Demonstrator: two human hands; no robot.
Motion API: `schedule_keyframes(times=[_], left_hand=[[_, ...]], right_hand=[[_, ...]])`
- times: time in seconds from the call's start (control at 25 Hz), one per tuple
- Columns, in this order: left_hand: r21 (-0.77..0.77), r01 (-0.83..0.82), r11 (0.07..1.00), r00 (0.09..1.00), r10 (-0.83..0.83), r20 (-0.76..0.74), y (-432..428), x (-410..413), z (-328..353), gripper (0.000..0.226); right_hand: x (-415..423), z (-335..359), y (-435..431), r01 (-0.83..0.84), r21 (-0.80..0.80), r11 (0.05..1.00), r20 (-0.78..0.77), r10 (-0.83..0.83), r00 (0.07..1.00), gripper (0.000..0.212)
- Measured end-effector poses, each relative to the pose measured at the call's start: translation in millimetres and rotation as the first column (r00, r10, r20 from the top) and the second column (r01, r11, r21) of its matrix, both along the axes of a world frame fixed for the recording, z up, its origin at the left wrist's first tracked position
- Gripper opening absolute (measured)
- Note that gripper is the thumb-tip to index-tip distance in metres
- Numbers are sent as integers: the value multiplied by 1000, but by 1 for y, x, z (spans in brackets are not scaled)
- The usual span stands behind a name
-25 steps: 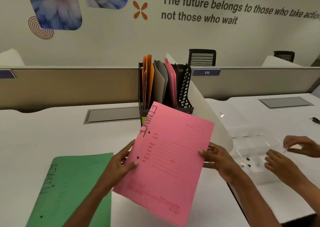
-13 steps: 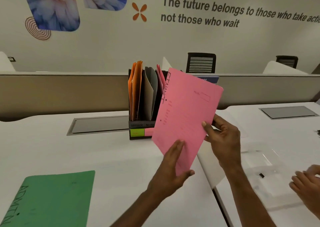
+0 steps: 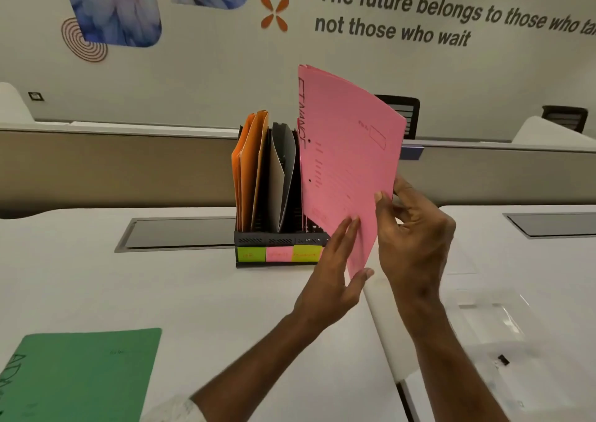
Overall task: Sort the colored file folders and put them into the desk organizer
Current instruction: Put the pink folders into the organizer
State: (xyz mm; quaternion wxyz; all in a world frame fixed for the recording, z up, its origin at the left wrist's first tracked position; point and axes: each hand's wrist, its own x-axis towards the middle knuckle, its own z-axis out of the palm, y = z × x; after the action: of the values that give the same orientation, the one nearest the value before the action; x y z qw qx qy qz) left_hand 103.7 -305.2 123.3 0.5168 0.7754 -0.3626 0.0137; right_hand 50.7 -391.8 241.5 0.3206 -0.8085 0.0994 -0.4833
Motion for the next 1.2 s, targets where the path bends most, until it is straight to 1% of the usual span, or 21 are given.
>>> schedule_keyframes(times=[0.16, 0.24, 0.32, 0.36, 0.4, 0.44, 0.48, 0.52, 0.56, 0.6, 0.68, 0.8, 0.88, 0.96, 1.0, 1.12, 1.2], left_hand=[[-42, 4, 999, 1000, -5, -29, 2, -2, -1, 88], [-24, 22, 999, 998, -24, -52, 9, 7, -4, 93], [-39, 23, 999, 991, -28, -129, 13, 22, -9, 92], [-71, -40, 997, 981, 25, -192, 12, 35, -11, 91], [-94, -144, 985, 956, 115, -270, 11, 49, -12, 92], [-82, -249, 965, 917, 207, -341, 11, 65, -10, 97], [-31, -312, 950, 879, 276, -389, 10, 80, -6, 100], [46, -324, 945, 861, 314, -399, 9, 93, 1, 99], [118, -295, 948, 869, 317, -379, 7, 102, 6, 94], [152, -251, 956, 890, 290, -352, 4, 110, 10, 85], [137, -150, 979, 926, 188, -326, -7, 119, 11, 75], [93, -21, 995, 929, 54, -367, -21, 132, -3, 75], [122, 34, 992, 933, 12, -358, -27, 134, -13, 78], [150, 55, 987, 931, 4, -364, -30, 133, -24, 78], [157, 59, 986, 928, 4, -372, -31, 132, -30, 77], [152, 61, 986, 925, 1, -381, -35, 130, -49, 76], [155, 43, 987, 926, 18, -377, -36, 131, -56, 73]], right_hand=[[-9, 5, -10, 22, 2, 1000, 22, -22, 1000, 40], [-14, 4, -15, 28, 42, 999, 41, -30, 999, 40], [-19, 2, -19, 41, 93, 995, 57, -46, 997, 40], [-21, 1, -20, 41, 114, 993, 63, -49, 997, 40], [-22, 0, -21, 36, 134, 990, 67, -45, 997, 39], [-25, -1, -22, 30, 150, 988, 68, -41, 997, 39], [-27, -1, -23, 26, 160, 987, 67, -37, 997, 39], [-30, -1, -24, 26, 166, 986, 64, -37, 997, 38], [-34, -1, -25, 27, 170, 985, 62, -38, 997, 38], [-37, 0, -27, 32, 175, 984, 64, -43, 997, 38], [-46, 3, -29, 54, 189, 981, 75, -69, 995, 37], [-56, 13, -35, 89, 230, 969, 100, -115, 988, 37], [-60, 27, -40, 61, 298, 953, 126, -102, 987, 45], [-57, 41, -42, 13, 314, 949, 174, -71, 982, 50], [-51, 47, -42, -12, 305, 952, 212, -56, 976, 48], [-8, 49, -41, -40, 246, 968, 361, -54, 931, 36], [33, 38, -45, -16, 224, 974, 387, -74, 919, 32]])
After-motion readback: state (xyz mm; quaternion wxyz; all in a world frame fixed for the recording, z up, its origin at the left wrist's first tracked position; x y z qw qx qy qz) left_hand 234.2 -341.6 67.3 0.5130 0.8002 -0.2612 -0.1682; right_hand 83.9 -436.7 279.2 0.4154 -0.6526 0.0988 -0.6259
